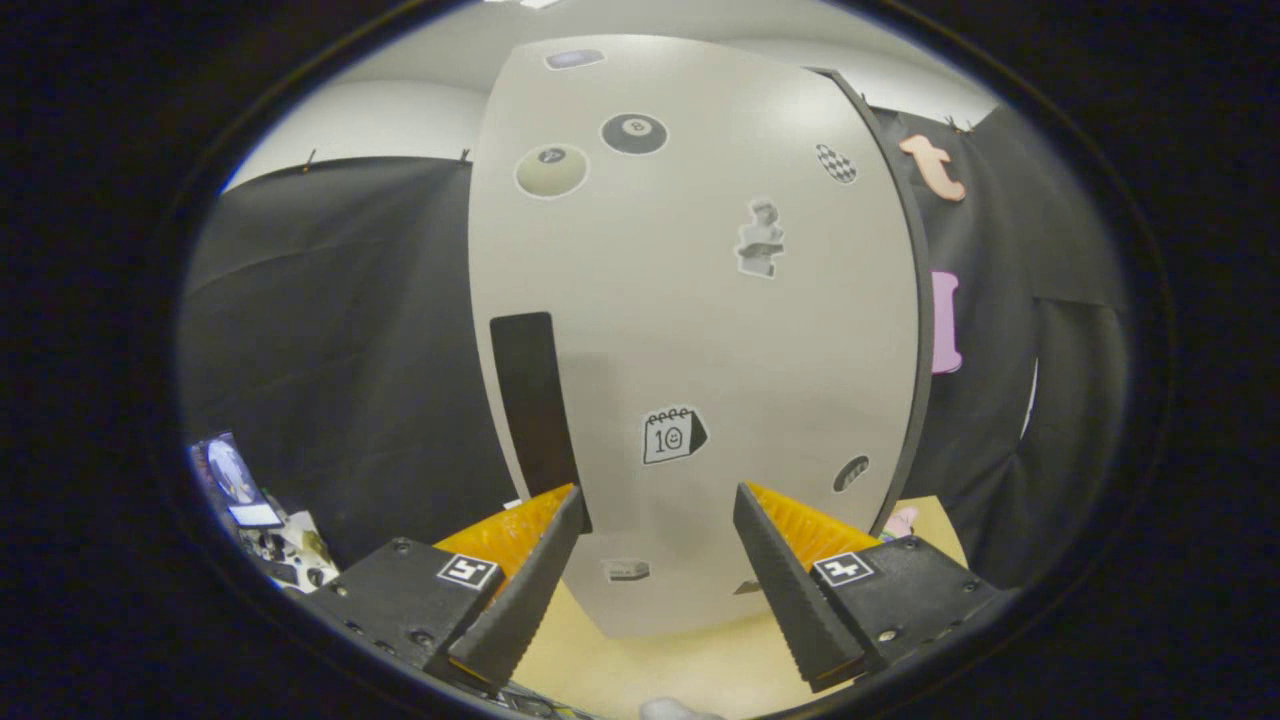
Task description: Open the shoe cabinet door, grab the shoes and put them into the shoe cabinet, then close the shoe cabinet door.
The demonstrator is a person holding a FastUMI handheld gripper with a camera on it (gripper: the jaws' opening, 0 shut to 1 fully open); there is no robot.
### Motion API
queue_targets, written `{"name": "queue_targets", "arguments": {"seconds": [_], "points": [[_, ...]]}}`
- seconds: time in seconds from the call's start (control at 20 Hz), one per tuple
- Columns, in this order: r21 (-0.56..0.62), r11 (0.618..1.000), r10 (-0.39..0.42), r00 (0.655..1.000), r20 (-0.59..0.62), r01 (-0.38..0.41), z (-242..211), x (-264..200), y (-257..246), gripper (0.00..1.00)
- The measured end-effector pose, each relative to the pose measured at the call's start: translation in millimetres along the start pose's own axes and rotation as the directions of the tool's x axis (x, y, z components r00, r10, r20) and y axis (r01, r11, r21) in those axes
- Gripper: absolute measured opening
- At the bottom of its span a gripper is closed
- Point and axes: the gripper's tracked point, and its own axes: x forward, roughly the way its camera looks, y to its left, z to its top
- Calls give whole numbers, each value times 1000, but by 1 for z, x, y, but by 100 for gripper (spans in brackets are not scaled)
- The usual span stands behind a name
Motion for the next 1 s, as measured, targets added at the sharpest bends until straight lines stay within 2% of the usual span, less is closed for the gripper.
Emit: {"name": "queue_targets", "arguments": {"seconds": [0.35,0.7,1.0], "points": [[-18,995,-94,995,25,94,6,-23,-11,99],[-44,983,-172,981,89,176,8,-83,-24,99],[-3,964,-262,958,120,264,7,-139,-50,99]]}}
